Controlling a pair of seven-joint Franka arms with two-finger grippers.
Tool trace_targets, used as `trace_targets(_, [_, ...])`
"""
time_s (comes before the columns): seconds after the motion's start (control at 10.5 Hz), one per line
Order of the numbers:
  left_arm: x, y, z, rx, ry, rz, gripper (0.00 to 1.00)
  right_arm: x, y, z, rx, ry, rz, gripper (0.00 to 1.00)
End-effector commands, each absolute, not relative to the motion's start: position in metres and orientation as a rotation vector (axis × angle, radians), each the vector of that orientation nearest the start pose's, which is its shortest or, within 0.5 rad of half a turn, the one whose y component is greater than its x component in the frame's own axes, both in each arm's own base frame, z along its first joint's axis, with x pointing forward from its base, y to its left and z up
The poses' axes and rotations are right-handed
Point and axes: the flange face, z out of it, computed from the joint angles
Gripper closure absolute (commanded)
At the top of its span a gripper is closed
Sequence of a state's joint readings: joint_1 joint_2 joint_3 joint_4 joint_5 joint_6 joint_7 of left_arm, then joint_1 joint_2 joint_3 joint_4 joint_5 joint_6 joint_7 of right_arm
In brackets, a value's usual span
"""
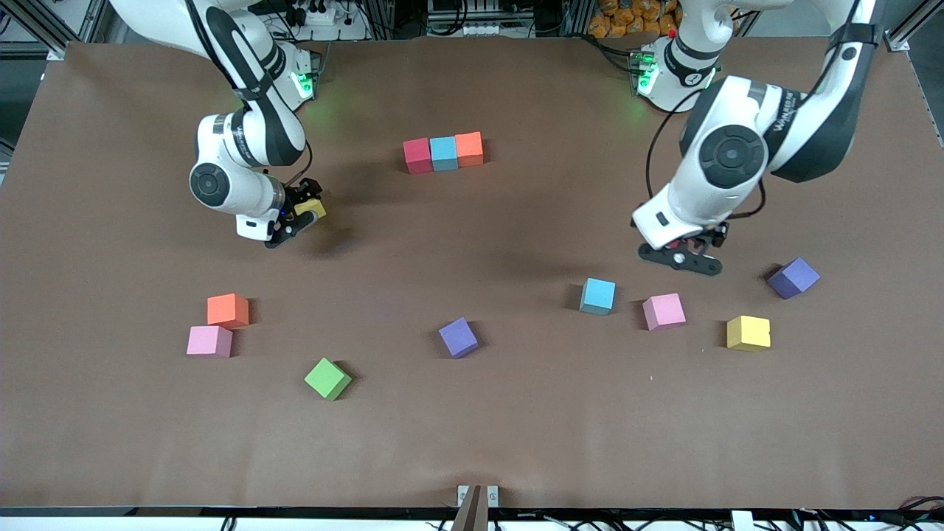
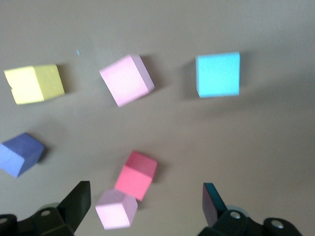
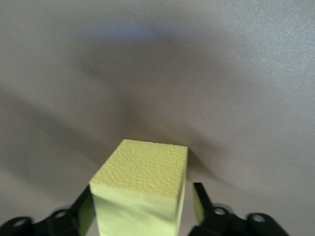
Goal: Form number 2 with 11 blocks
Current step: 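Move the left gripper to the cyan cube beside the pink cube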
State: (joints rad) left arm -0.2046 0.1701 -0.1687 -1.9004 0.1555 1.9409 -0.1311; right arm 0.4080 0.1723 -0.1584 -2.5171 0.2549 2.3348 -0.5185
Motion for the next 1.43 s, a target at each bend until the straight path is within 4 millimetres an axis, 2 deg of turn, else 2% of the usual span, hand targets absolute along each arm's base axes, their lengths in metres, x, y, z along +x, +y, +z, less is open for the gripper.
trace_targets(0.0, [0.57, -0.21, 0.4, -3.011, 0.407, 0.054, 0.0, 0.405, 0.104, 0.192, -2.812, -0.779, 0.471, 0.23])
trace_targets(0.1, [0.577, -0.218, 0.394, -3.031, 0.363, 0.051, 0.0, 0.405, 0.102, 0.192, -2.813, -0.775, 0.47, 0.26])
trace_targets(0.29, [0.585, -0.232, 0.382, -3.064, 0.257, 0.023, 0.0, 0.405, 0.102, 0.192, -2.813, -0.775, 0.47, 0.43])
trace_targets(0.48, [0.59, -0.246, 0.359, -3.089, 0.212, -0.013, 0.0, 0.407, 0.102, 0.194, -2.814, -0.774, 0.463, 0.58])
trace_targets(0.67, [0.592, -0.256, 0.331, -3.105, 0.174, -0.024, 0.0, 0.412, 0.101, 0.199, -2.816, -0.768, 0.444, 0.61])
trace_targets(0.96, [0.591, -0.266, 0.306, -3.116, 0.141, -0.025, 0.0, 0.43, 0.105, 0.211, -2.828, -0.766, 0.387, 0.63])
trace_targets(1.15, [0.59, -0.272, 0.285, -3.113, 0.171, -0.021, 0.0, 0.44, 0.111, 0.219, -2.849, -0.724, 0.359, 0.63])
trace_targets(1.34, [0.587, -0.286, 0.265, -3.115, 0.236, -0.034, 0.0, 0.444, 0.127, 0.225, -2.882, -0.633, 0.345, 0.63])
